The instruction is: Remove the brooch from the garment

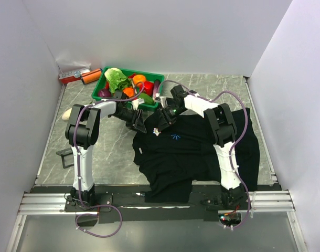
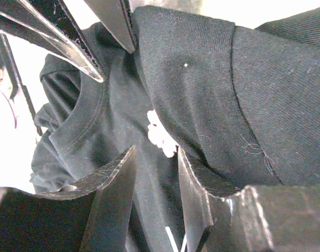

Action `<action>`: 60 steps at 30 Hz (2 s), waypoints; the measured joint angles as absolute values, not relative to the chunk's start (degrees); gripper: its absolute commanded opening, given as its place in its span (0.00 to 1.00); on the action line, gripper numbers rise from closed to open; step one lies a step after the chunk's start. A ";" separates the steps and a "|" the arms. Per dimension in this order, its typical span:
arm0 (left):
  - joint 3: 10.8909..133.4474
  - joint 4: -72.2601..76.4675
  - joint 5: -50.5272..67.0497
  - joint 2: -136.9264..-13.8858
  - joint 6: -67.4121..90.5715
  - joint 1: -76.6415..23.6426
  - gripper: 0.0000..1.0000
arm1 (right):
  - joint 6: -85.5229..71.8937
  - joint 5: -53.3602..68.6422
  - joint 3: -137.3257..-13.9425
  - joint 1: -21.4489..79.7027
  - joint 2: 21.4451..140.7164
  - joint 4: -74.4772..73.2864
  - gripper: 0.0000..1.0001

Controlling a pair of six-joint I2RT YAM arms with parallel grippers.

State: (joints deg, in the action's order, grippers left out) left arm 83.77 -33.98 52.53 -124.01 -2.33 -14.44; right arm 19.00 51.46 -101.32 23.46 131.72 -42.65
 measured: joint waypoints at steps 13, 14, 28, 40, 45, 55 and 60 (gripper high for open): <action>84.64 -34.96 51.57 -124.05 -2.37 -14.48 0.46 | 18.24 52.36 -103.83 23.49 135.00 -44.69 0.13; 84.71 -34.96 51.57 -124.09 -2.35 -14.50 0.46 | 18.17 52.34 -103.83 23.49 135.00 -44.71 0.08; 85.17 -34.26 58.81 -123.94 -4.91 -14.70 0.45 | 17.37 58.61 -104.36 23.49 134.98 -46.15 0.00; 86.70 -33.69 60.18 -124.05 -5.32 -16.08 0.28 | 17.87 64.88 -104.60 23.49 134.98 -48.29 0.00; 88.60 -33.65 61.49 -124.33 -5.45 -17.17 0.17 | 17.82 65.28 -105.01 23.49 134.98 -48.49 0.00; 89.52 -35.46 61.65 -124.77 -7.84 -17.72 0.07 | 17.76 65.56 -105.01 23.49 134.98 -49.39 0.00; 90.50 -37.39 61.65 -125.43 -8.95 -17.76 0.19 | 17.50 65.54 -105.10 23.49 134.98 -49.32 0.00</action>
